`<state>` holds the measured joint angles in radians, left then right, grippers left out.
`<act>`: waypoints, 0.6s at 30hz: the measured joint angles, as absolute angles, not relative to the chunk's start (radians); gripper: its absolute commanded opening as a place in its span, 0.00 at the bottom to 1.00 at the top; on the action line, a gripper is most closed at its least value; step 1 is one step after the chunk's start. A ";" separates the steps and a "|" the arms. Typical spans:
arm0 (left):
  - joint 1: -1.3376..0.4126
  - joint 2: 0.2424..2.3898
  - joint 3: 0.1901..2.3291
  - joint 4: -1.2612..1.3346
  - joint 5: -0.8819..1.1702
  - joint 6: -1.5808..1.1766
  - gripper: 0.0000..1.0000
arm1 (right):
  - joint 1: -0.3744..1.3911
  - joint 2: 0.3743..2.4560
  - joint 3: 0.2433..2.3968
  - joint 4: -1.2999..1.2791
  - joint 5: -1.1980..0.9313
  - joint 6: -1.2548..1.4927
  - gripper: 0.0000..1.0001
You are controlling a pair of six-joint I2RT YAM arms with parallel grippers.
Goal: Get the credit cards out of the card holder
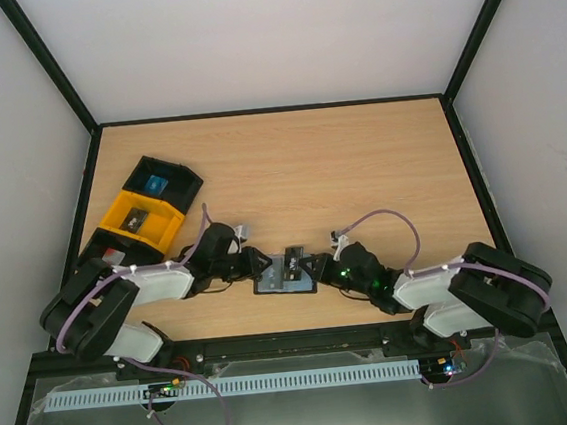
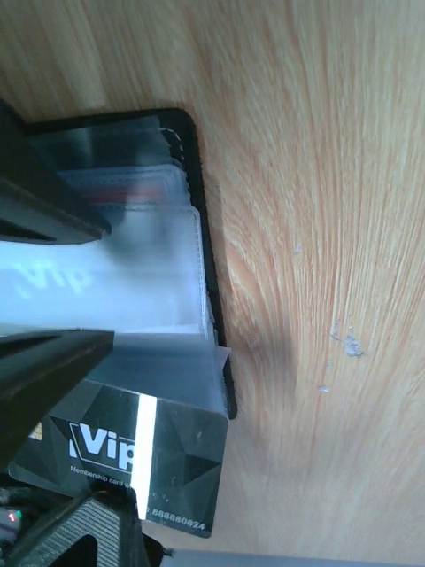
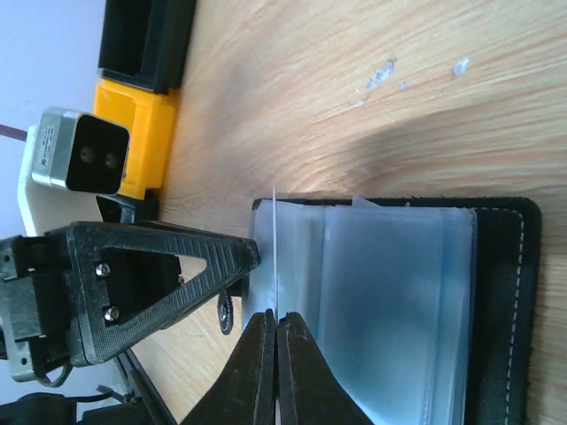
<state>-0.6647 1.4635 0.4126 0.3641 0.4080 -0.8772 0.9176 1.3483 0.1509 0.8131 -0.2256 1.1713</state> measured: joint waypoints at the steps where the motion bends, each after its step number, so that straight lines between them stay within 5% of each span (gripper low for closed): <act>1: -0.665 1.453 0.413 0.353 0.406 -0.876 0.43 | 0.917 1.330 0.149 0.805 -0.221 1.171 0.02; 9: -0.672 1.290 0.413 0.297 0.381 -0.934 0.81 | 0.916 1.130 0.115 0.713 -0.154 1.190 0.02; 18: -0.743 1.162 0.374 0.433 0.389 -1.079 0.86 | 0.916 0.918 0.112 0.689 -0.104 1.262 0.02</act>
<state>-0.7429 1.1618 0.3744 0.4328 0.3885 -1.0794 0.9165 0.9184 0.1123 0.6891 -0.1036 1.2617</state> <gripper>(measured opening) 0.877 0.022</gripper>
